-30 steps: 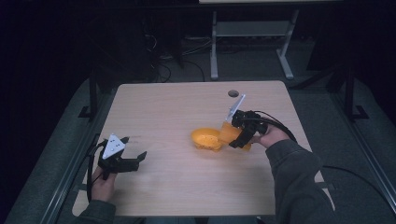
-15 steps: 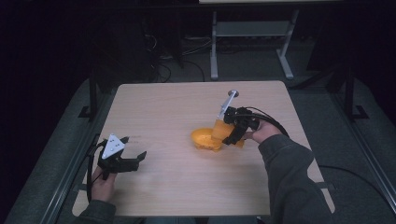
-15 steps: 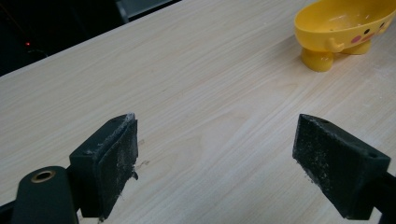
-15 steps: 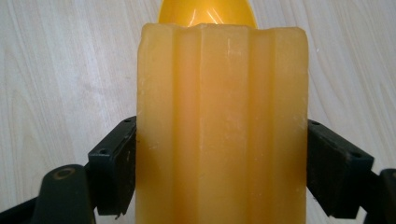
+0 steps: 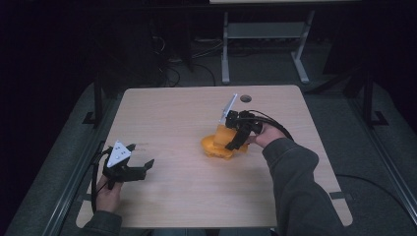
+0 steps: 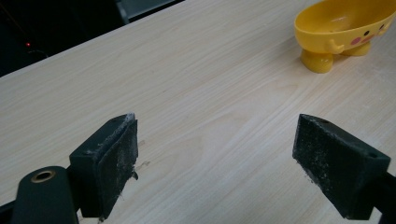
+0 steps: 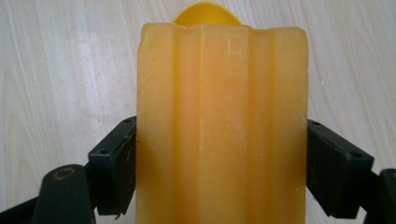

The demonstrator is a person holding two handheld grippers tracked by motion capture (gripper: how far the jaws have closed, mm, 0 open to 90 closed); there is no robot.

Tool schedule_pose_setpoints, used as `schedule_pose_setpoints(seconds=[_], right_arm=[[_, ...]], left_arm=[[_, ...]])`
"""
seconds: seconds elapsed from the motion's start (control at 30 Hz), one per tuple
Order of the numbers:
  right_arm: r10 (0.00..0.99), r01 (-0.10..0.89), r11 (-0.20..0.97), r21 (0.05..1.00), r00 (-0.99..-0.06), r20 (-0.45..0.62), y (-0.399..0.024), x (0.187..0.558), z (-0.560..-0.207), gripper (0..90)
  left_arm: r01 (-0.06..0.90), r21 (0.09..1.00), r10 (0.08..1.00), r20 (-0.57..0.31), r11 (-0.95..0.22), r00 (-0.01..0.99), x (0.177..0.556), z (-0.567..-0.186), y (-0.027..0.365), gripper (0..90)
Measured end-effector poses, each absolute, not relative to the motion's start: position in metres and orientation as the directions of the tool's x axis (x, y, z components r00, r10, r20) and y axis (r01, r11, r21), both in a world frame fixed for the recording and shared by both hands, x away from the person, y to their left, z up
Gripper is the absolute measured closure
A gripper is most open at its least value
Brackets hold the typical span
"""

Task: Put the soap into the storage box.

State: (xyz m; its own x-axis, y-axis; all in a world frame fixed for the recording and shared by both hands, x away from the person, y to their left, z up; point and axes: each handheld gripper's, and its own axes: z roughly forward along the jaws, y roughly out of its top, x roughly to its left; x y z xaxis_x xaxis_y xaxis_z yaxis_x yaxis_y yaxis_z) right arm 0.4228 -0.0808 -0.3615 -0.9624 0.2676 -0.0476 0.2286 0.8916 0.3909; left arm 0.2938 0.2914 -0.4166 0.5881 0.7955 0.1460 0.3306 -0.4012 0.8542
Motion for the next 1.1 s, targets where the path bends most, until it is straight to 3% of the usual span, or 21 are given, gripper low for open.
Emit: schedule_pose_setpoints(seconds=[1.1], right_arm=[[0.182,0.158,0.926,0.343,-0.982,-0.041,-0.046,0.435,-0.374,20.6]], left_arm=[[0.330,0.857,0.798,0.141,-0.395,0.586,0.294,-0.417,0.292,13.4]])
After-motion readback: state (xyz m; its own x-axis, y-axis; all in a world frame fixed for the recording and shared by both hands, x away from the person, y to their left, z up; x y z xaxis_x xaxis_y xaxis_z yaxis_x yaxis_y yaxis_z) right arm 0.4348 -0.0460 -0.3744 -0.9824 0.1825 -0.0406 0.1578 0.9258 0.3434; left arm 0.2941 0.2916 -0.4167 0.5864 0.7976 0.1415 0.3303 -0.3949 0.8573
